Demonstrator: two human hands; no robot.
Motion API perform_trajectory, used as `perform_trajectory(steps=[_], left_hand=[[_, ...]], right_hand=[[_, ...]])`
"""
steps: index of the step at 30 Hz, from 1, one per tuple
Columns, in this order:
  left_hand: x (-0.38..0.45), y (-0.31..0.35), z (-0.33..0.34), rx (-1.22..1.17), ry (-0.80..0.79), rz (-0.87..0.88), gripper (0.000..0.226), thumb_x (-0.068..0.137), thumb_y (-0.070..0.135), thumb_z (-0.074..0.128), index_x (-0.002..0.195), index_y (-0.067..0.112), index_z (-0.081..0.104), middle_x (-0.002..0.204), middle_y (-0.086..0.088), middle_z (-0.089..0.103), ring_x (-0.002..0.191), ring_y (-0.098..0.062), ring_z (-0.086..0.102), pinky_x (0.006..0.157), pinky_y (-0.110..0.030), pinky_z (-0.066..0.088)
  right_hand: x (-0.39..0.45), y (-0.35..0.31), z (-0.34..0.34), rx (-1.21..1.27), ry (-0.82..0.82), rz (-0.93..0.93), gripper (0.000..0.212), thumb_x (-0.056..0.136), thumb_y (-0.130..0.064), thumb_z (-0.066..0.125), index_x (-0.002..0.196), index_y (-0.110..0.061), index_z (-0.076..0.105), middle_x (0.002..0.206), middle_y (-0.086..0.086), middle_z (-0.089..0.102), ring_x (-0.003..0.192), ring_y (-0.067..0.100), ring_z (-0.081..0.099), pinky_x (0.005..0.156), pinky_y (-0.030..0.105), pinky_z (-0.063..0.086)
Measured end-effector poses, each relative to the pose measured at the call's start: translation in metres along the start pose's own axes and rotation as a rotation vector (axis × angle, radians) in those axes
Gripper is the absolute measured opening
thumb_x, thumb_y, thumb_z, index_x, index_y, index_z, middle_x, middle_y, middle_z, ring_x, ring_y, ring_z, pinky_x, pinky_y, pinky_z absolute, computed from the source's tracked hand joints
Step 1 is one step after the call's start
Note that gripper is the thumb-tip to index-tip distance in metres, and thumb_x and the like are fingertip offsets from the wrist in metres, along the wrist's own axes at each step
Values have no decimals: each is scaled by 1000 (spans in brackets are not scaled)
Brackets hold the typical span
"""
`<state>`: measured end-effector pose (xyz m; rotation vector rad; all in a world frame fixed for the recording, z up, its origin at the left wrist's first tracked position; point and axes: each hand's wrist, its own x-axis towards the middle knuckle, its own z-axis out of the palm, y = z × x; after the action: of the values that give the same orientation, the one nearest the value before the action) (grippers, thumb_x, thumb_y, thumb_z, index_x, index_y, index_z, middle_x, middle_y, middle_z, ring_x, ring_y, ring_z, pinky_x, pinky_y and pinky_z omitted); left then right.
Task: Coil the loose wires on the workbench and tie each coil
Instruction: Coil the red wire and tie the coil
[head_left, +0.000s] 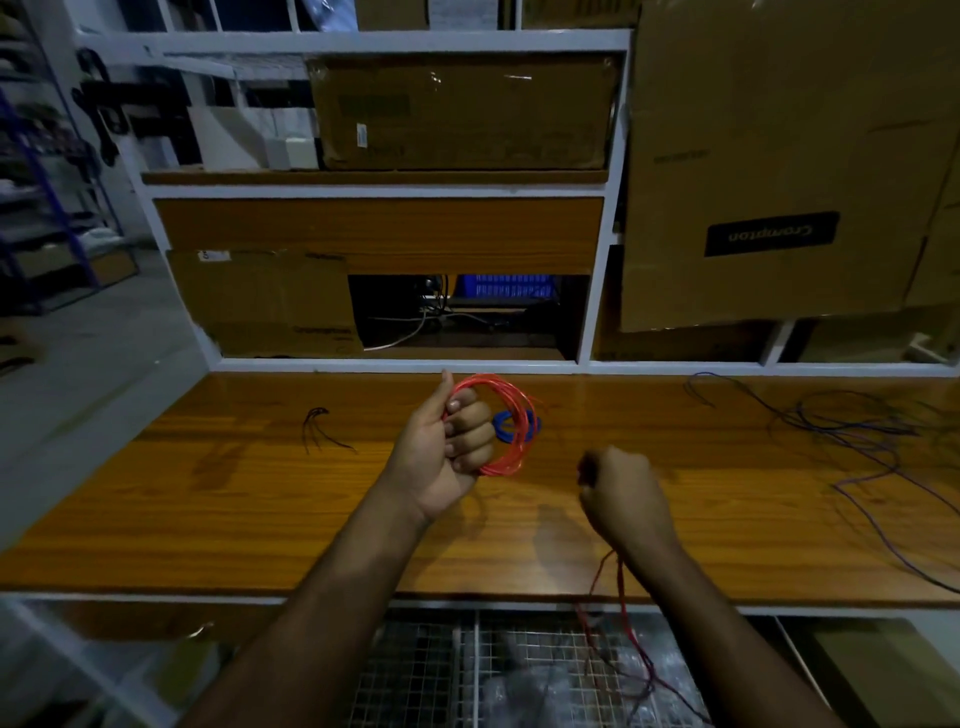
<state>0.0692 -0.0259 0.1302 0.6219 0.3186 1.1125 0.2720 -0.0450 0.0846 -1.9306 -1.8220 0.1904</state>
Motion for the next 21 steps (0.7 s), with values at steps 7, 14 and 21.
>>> perform_trajectory(steps=[7,14,21], left_hand=[[8,-4,-4,30,145,111,42,103,44,32,70,20,41,51,8,29,37,-4,26,41,-20,13],[8,-19,-6,332,267,147,42,104,44,34,73,19,45,54,7,34,39,-4,30,37,-18,22],[-1,-28,10,685,284,138,44,103,46,41,94,8,60,88,-18,65,81,-27,61,76,-40,53]], right_hand=[[-33,-39,-19,48,-412,-433,22,95,-8,54,100,-20,71,97,-5,72,83,7,63,73,27,52],[-28,-46,-47,-22,-126,-707,36,93,-7,62,118,-32,71,101,-13,54,85,1,52,73,21,48],[-12,-50,-62,48,190,-877,26,89,-23,67,115,-23,68,104,-4,70,88,9,67,72,25,57]])
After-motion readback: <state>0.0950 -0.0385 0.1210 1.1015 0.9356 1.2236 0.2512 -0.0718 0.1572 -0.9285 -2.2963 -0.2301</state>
